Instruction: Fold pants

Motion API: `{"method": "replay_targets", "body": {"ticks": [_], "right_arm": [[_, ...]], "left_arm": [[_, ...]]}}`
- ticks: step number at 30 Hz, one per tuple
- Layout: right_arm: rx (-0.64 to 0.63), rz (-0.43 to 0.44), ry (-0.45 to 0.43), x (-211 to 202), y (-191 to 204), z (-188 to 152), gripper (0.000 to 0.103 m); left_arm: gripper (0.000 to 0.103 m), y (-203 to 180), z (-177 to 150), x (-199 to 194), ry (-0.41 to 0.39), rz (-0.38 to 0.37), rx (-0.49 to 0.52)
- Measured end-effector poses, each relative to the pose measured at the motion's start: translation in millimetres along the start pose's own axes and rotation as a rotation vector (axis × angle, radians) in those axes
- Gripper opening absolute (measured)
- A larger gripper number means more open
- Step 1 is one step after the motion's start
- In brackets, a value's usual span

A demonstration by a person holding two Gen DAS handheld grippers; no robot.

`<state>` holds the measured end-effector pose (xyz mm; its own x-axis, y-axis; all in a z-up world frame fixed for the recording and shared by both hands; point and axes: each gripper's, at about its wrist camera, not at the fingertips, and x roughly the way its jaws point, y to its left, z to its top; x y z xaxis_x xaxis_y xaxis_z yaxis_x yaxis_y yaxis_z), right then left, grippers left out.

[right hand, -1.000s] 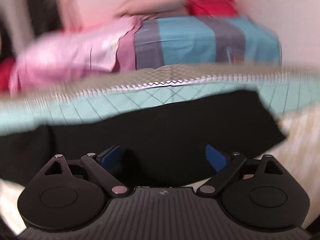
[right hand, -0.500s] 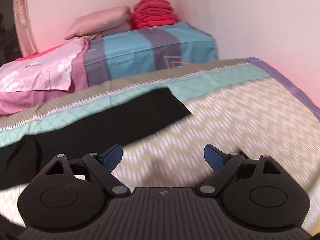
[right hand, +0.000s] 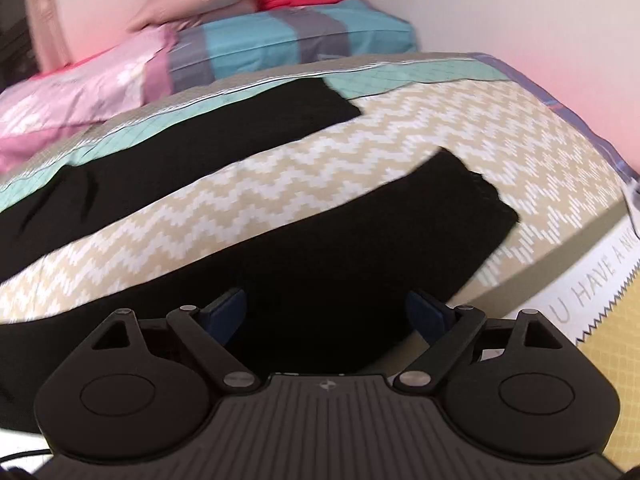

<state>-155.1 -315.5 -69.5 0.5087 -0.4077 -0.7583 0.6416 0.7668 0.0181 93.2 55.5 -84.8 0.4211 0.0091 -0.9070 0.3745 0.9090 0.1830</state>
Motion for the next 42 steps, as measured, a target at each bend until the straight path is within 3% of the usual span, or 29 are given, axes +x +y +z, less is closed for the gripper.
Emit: {"method": "replay_targets", "body": {"ticks": [4,8,14,19,23,25,27,30,35,39,42], "right_arm": [[-0.116,0.049,0.001,-3,24,-7,0.09],[-0.151,0.074,0.092,6,29,-16,0.092],[-0.173,0.057,0.03,-9,37,-11,0.094],[-0.239,0.147,0.113,1,58,-24,0.095],[-0.262,0.184,0.13,-4,45,-26,0.098],[-0.252,0.157,0.151,-7,34,-24,0.098],[-0.213,0.14,0.132,-12,18,-19,0.098],[-0.083,0.195,0.135,-16,-8,-17,0.097],[0.118,0.329,0.171,-10,-49,-19,0.085],[0.285,0.428,0.203,-4,-83,-13,0.07],[0.478,0.435,0.198,2,-107,-15,0.062]], "left_arm": [[0.103,-1,-1,1,-0.012,0.016,0.017],[0.103,-9,-4,0,-0.014,0.021,0.016],[0.103,-16,-6,-6,-0.016,0.04,0.019],[0.103,-13,-6,-7,0.001,0.025,-0.007],[0.103,6,-13,-12,0.039,0.0,-0.063],[0.103,20,-20,-21,0.047,-0.001,-0.099],[0.103,34,-29,-37,0.031,-0.021,-0.149],[0.103,56,-46,-56,0.027,-0.071,-0.268],[0.103,91,-84,-48,0.107,-0.273,-0.6],[0.103,105,-88,-42,0.052,-0.338,-0.729],[0.103,112,-84,-32,0.03,-0.38,-0.763]]}}
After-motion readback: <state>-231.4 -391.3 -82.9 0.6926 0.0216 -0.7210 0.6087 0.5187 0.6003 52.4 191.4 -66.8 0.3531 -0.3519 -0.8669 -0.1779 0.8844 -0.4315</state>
